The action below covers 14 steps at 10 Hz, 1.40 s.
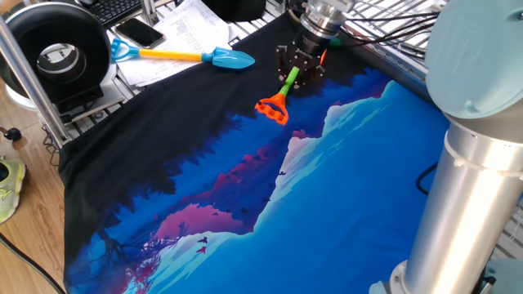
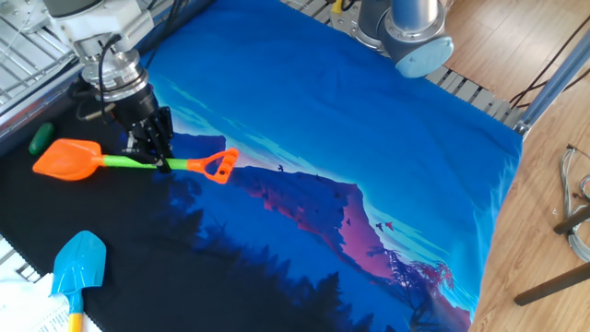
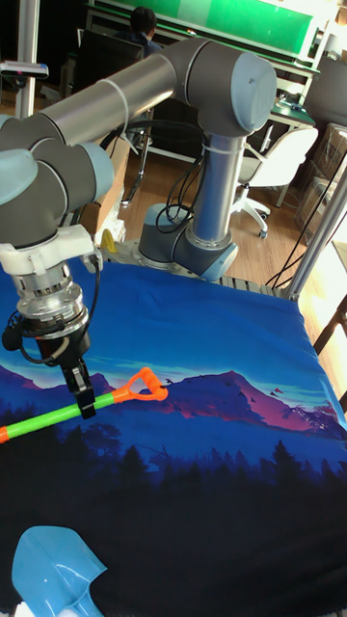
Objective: Use a shovel to scoop up an object
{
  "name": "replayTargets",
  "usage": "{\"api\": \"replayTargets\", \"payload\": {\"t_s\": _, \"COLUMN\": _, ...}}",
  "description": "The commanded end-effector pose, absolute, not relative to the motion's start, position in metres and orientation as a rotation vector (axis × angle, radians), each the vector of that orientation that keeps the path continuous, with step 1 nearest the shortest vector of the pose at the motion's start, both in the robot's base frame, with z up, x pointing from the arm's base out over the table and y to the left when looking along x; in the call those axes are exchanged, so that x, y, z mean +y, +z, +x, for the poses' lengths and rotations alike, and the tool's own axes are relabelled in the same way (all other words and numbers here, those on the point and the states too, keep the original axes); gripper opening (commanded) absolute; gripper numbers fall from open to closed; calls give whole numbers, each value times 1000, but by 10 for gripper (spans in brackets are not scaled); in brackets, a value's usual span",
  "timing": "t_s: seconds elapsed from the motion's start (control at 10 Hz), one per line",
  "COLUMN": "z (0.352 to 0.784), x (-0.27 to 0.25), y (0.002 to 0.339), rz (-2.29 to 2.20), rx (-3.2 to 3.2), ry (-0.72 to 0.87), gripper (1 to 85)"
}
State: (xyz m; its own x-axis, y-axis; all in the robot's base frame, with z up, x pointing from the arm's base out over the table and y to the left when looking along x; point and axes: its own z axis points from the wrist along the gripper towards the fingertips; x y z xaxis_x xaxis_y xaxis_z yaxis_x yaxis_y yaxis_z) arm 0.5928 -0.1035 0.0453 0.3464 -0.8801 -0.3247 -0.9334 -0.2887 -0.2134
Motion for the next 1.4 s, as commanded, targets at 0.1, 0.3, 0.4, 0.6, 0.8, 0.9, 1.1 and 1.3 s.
{"api": "replayTargets", "payload": {"t_s": 0.1, "z": 603, "x": -140, "y": 36, "rz": -1974, "rx": 2058, "ry": 126, "gripper": 13}}
{"api": "replayTargets", "payload": {"t_s": 0.3, "z": 622, "x": -146, "y": 38, "rz": -1847, "rx": 2128, "ry": 45, "gripper": 13}}
{"api": "replayTargets", "payload": {"t_s": 0.4, "z": 624, "x": -144, "y": 39, "rz": -1830, "rx": 2126, "ry": 50, "gripper": 13}}
{"api": "replayTargets", "payload": {"t_s": 0.6, "z": 625, "x": -139, "y": 41, "rz": -1820, "rx": 2114, "ry": 68, "gripper": 13}}
{"api": "replayTargets", "payload": {"t_s": 0.8, "z": 624, "x": -138, "y": 40, "rz": -1848, "rx": 2095, "ry": 74, "gripper": 13}}
{"api": "replayTargets", "payload": {"t_s": 0.9, "z": 630, "x": -136, "y": 41, "rz": -1862, "rx": 2082, "ry": 70, "gripper": 13}}
{"api": "replayTargets", "payload": {"t_s": 1.1, "z": 643, "x": -126, "y": 43, "rz": -1890, "rx": 2061, "ry": 114, "gripper": 13}}
{"api": "replayTargets", "payload": {"t_s": 1.3, "z": 650, "x": -115, "y": 46, "rz": -1863, "rx": 2049, "ry": 150, "gripper": 13}}
